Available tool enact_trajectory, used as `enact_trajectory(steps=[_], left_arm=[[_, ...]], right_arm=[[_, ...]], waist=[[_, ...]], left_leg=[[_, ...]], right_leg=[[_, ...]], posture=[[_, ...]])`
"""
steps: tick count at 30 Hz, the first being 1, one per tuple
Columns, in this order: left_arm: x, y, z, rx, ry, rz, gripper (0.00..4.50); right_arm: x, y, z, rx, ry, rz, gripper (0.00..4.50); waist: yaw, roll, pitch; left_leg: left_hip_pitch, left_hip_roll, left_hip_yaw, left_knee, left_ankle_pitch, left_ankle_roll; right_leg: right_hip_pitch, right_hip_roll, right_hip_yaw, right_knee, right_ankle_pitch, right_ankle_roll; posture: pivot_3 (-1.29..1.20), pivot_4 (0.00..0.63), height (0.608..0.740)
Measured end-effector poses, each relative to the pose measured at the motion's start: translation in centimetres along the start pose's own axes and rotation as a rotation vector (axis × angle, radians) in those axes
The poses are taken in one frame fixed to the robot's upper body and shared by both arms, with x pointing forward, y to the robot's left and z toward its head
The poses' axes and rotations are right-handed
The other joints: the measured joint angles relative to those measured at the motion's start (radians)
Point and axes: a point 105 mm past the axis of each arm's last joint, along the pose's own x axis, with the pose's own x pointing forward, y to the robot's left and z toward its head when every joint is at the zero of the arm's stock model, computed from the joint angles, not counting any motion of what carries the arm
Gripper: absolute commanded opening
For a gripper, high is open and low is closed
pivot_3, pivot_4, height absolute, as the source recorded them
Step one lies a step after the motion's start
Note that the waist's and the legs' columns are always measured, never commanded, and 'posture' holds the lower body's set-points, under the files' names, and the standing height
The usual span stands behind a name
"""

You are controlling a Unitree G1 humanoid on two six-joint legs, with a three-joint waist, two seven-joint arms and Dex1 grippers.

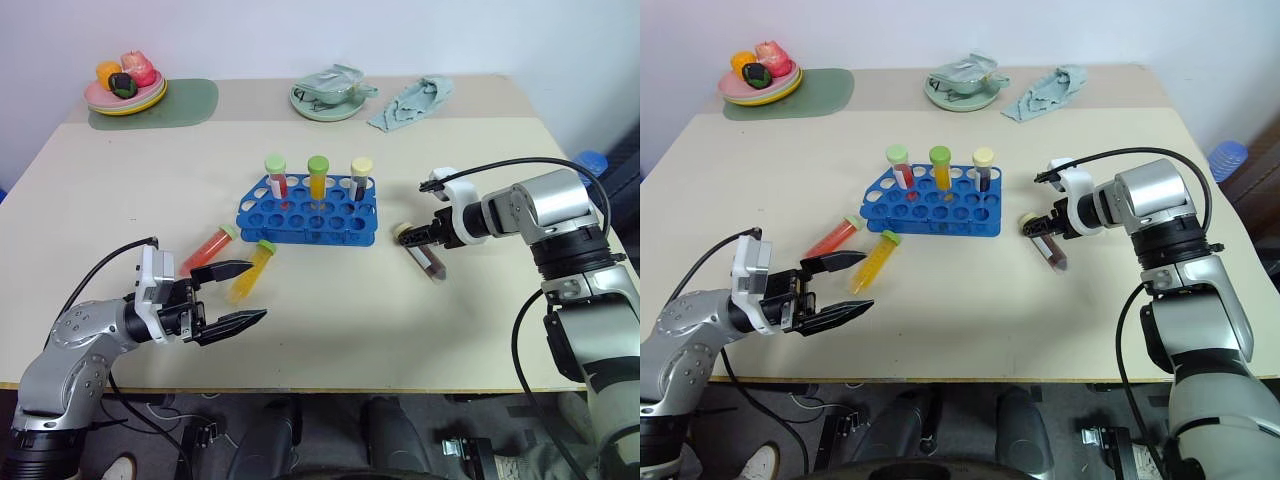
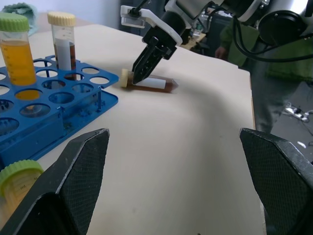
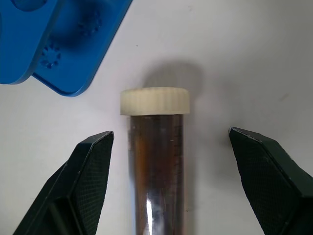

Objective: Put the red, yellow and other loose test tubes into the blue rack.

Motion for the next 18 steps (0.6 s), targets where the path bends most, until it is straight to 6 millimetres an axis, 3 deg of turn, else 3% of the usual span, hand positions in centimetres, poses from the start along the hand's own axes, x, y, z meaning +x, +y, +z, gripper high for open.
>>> enact_trajectory(steps=[1, 4, 6, 9, 18], left_arm=[[-0.02, -0.01, 0.0, 0.0, 0.001, -0.001, 4.4], [-0.08, -0.04, -0.01, 0.001, 0.006, -0.006, 4.4], [-0.08, -0.08, -0.01, 0.001, 0.007, -0.009, 4.4], [-0.12, -0.09, -0.05, -0.001, 0.007, -0.012, 4.4], [-0.34, -0.09, -0.11, -0.004, 0.014, -0.009, 4.4]], right_arm=[[0.07, 0.01, -0.14, 0.0, 0.003, 0.002, 2.68], [0.16, 0.21, -0.33, -0.009, 0.005, 0.008, 2.68], [0.17, 0.33, -0.37, -0.014, 0.006, 0.012, 2.25], [0.33, 0.44, -0.64, -0.018, 0.01, 0.018, 1.03], [0.47, 0.87, -0.63, -0.039, 0.004, 0.028, 0.82]], waist=[[0.0, 0.0, 0.0], [-0.001, 0.0, 0.0], [-0.001, 0.0, 0.0], [-0.001, 0.0, 0.0], [-0.002, 0.0, 0.0]], left_leg=[[0.0, 0.0, 0.0, 0.0, 0.0, 0.0], [0.0, 0.0, 0.0, 0.0, 0.0, 0.0], [0.0, 0.0, 0.0, 0.0, 0.0, 0.0], [0.0, 0.0, 0.0, 0.0, 0.0, 0.0], [0.0, 0.0, 0.0, 0.0, 0.0, 0.0]], right_leg=[[0.0, 0.0, 0.0, 0.0, 0.0, 0.0], [0.0, 0.0, 0.0, 0.0, 0.0, 0.0], [0.0, 0.0, 0.0, 0.0, 0.0, 0.0], [0.0, 0.0, 0.0, 0.0, 0.0, 0.0], [0.0, 0.0, 0.0, 0.0, 0.0, 0.0]], posture=[[0.0, 0.15, 0.74], [0.0, 0.15, 0.74], [0.0, 0.15, 0.74], [0.0, 0.15, 0.74], [0.0, 0.15, 0.74]])
